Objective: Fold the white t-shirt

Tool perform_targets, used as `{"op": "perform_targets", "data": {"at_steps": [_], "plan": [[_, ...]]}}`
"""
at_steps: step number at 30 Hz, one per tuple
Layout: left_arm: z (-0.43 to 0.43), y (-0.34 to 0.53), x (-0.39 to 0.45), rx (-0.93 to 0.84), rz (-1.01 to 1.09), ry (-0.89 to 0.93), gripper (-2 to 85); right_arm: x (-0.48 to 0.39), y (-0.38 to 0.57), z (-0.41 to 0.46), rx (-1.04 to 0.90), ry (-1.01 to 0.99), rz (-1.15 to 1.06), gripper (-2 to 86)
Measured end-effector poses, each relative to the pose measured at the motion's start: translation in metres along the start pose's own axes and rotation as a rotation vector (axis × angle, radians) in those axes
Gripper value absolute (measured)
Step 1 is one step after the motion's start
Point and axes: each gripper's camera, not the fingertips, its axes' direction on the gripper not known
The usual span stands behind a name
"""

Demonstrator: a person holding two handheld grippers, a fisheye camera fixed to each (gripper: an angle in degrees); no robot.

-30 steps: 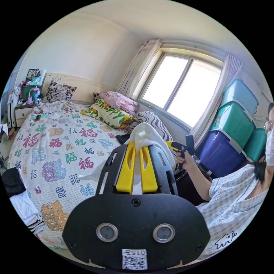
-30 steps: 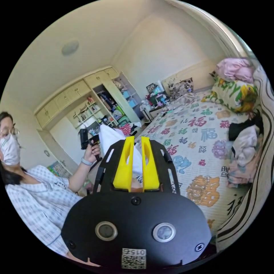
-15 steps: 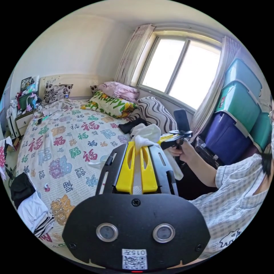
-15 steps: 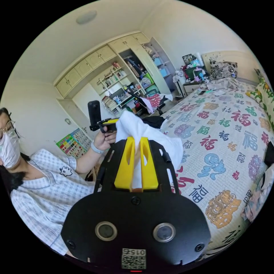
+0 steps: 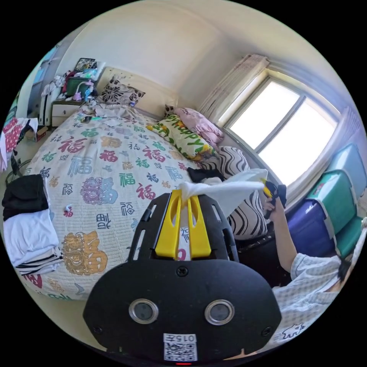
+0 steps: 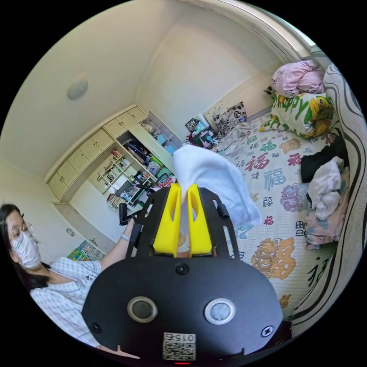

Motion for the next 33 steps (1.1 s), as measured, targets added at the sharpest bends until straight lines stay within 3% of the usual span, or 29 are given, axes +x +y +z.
{"op": "perform_targets", "data": {"at_steps": [6, 8, 11, 13, 15, 21, 26, 31, 33], "plan": [[0.001, -0.006, -0.014, 0.102, 0.133, -0.179, -0.3, 0.016, 0.01, 0.021, 0.005, -0.033, -0.074, 2.6], [0.017, 0.009, -0.036, 0.024, 0.127, -0.243, -0.2, 0.056, 0.045, 0.044, -0.109, -0.01, 0.025, 3.2], [0.062, 0.034, -0.098, -0.261, -0.015, -0.31, -0.2, 0.129, 0.107, 0.083, -0.33, -0.034, 0.294, 2.1], [0.093, 0.057, -0.145, -0.45, -0.153, -0.29, -0.1, 0.16, 0.143, 0.096, -0.381, -0.055, 0.437, 1.2], [0.104, 0.069, -0.169, -0.506, -0.215, -0.277, 0.0, 0.177, 0.169, 0.103, -0.385, -0.064, 0.526, 1.1], [0.1, 0.07, -0.213, -0.431, -0.283, -0.135, 1.1, 0.19, 0.178, 0.105, -0.296, -0.036, 0.543, 6.3], [0.085, 0.058, -0.234, -0.342, -0.24, -0.099, 2.2, 0.182, 0.135, 0.145, -0.416, 0.085, 0.364, 10.3], [0.054, 0.043, -0.268, -0.098, -0.288, -0.073, 3.5, 0.193, 0.09, 0.211, -0.476, 0.122, 0.276, 12.2], [0.06, 0.032, -0.279, -0.125, -0.279, -0.085, 5.7, 0.2, 0.077, 0.238, -0.477, 0.115, 0.284, 12.2]]}}
